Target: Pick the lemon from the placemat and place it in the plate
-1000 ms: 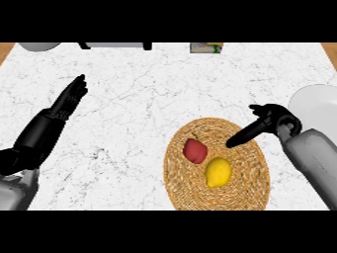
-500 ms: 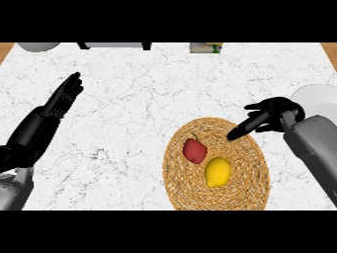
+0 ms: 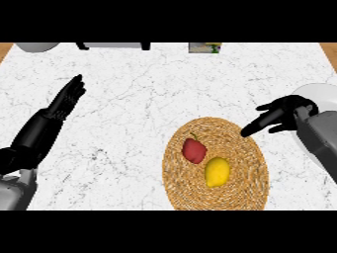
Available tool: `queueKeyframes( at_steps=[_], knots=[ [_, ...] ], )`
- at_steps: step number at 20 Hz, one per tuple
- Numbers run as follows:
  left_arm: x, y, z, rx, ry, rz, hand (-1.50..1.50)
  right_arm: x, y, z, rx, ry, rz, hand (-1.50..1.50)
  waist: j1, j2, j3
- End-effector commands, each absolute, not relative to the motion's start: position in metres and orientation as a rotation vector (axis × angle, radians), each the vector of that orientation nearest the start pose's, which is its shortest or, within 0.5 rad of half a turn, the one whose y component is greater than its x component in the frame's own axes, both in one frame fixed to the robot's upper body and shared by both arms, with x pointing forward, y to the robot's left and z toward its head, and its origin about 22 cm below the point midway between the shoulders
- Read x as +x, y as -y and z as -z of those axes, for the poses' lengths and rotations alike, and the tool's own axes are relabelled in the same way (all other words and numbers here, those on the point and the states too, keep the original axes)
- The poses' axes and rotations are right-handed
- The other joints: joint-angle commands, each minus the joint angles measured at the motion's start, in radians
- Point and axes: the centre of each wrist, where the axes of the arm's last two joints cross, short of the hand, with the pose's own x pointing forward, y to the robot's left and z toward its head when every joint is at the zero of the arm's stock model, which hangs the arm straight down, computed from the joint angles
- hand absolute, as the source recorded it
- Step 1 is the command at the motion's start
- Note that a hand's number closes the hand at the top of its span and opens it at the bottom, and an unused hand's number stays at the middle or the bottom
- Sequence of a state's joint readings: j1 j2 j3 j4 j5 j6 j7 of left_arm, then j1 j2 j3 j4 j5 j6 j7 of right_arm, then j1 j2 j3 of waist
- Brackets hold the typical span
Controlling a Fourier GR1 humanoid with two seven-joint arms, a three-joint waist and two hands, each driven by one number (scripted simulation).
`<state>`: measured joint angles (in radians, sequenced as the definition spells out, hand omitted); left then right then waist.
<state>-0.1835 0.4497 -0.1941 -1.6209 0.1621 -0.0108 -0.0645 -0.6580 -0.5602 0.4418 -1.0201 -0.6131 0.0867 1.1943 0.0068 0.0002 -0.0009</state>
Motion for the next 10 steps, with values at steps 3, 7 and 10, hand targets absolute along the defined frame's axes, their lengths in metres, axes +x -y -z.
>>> queueKeyframes(
  at_steps=[3,7,10],
  knots=[
    [0.285,-0.258,-0.081,0.015,1.776,0.455,0.00,0.381,0.256,-0.081,-0.061,0.106,-0.427,-1.50,-0.009,-0.001,0.000],
    [0.275,-0.280,-0.085,0.016,1.764,0.457,0.00,0.372,0.250,-0.066,-0.053,0.092,-0.477,-1.50,-0.003,-0.003,0.000],
    [0.269,-0.263,-0.073,0.018,1.775,0.464,0.00,0.367,0.237,-0.057,-0.014,0.061,-0.515,-1.50,-0.005,-0.004,0.000]
  ],
)
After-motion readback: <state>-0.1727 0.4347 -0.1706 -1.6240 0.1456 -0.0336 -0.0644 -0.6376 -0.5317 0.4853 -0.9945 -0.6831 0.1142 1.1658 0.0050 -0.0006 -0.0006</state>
